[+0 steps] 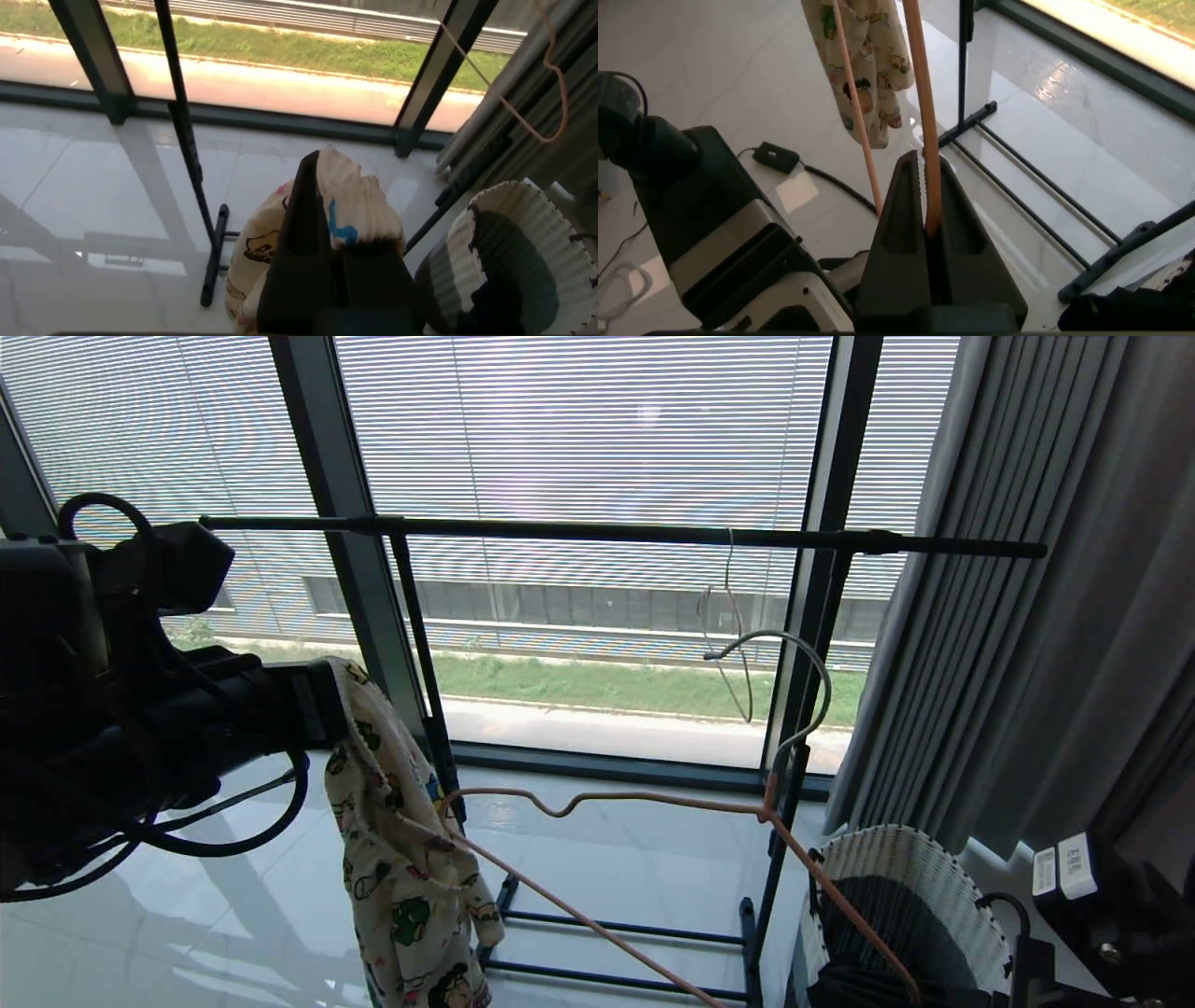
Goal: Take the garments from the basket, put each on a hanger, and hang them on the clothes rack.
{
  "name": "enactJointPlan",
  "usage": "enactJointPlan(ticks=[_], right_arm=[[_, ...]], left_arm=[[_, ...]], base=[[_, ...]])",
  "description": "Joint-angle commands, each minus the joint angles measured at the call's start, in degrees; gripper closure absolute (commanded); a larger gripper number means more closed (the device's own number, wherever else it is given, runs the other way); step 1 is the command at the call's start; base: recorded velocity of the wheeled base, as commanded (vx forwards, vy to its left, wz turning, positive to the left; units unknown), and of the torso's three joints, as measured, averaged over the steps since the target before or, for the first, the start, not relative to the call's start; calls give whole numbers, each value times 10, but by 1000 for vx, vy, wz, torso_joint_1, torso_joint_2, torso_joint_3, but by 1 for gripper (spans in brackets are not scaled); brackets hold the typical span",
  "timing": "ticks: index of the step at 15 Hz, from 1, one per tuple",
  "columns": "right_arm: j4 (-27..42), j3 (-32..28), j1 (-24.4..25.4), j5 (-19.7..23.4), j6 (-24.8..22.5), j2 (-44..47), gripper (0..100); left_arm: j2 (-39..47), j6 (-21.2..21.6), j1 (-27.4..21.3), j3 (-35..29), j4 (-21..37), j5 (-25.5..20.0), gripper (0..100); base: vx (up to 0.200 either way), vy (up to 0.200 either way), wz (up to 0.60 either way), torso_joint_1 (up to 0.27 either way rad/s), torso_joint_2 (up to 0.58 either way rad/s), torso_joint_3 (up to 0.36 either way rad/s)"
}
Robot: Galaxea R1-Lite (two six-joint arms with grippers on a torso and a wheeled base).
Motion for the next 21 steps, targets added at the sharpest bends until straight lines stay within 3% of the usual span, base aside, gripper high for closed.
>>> enactJointPlan(ticks=[1,12,15,18,21], right_arm=[[-16,-16,9,-2,-1,27,100],[-29,-46,-27,-5,-2,69,100],[-30,-71,-28,-5,-3,95,100],[-30,-101,-27,-5,-4,133,100],[-30,-111,-27,-5,-12,161,100]], left_arm=[[43,-21,-40,-22,-2,4,100],[72,-28,-53,-40,76,19,100],[91,-48,-53,-42,76,43,100],[102,-116,-64,-56,76,66,100],[101,-127,-65,-57,76,70,100]], base=[[0,0,0,0,0,0],[0,0,0,0,0,0],[0,0,0,0,0,0],[0,0,0,0,0,0],[0,0,0,0,0,0]])
